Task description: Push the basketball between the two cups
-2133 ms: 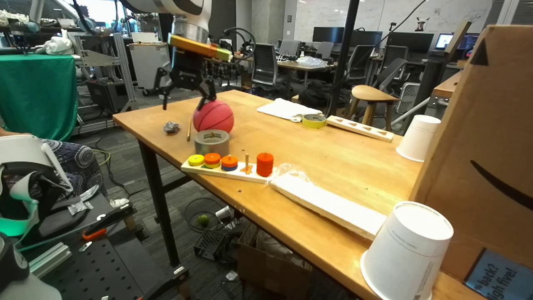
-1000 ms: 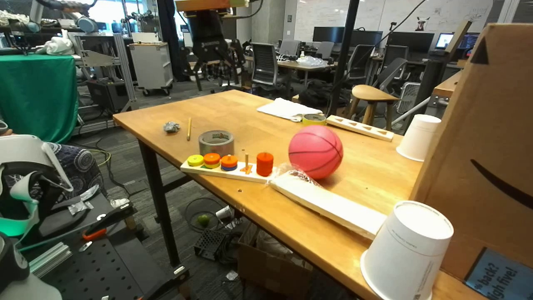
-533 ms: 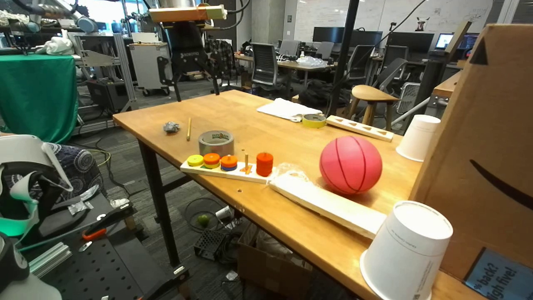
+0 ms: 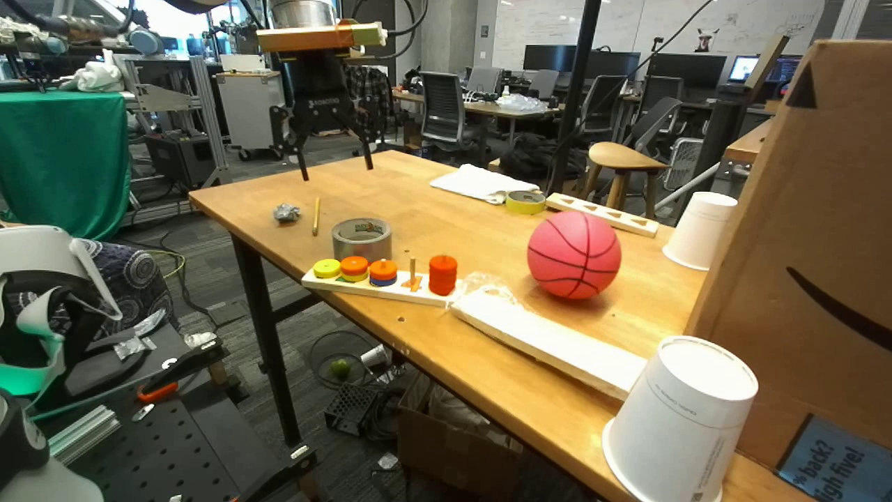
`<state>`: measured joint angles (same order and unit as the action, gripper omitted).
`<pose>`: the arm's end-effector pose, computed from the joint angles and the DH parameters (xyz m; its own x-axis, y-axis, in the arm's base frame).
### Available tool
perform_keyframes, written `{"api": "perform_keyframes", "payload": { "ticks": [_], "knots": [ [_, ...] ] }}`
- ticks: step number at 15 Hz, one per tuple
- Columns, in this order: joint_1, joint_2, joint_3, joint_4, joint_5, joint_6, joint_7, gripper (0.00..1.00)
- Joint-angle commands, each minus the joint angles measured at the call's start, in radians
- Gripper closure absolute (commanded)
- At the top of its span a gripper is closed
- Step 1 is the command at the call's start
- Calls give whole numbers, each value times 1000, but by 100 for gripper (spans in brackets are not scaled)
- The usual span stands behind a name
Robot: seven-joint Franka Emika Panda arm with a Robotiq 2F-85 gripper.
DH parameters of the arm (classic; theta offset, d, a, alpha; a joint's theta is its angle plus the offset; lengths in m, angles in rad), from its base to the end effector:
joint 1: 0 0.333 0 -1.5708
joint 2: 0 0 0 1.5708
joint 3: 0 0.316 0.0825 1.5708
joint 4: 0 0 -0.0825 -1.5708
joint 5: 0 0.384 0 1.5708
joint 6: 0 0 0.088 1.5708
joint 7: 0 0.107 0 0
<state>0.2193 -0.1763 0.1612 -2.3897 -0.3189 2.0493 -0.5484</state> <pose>0.4275 0.1527 0.3762 0.4547 0.8368 -0.3050 0.8905 -0.4334 0.1385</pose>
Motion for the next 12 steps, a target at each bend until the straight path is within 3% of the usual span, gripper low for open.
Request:
{"api": "perform_keyframes", "payload": {
  "ticks": [1, 6, 12],
  "knots": [
    [-16, -7, -28, 10, 14, 58, -33, 0],
    [-29, 47, -72, 58, 112, 135, -95, 0],
    [-40, 159, -70, 190, 191, 190, -232, 0]
  ]
}}
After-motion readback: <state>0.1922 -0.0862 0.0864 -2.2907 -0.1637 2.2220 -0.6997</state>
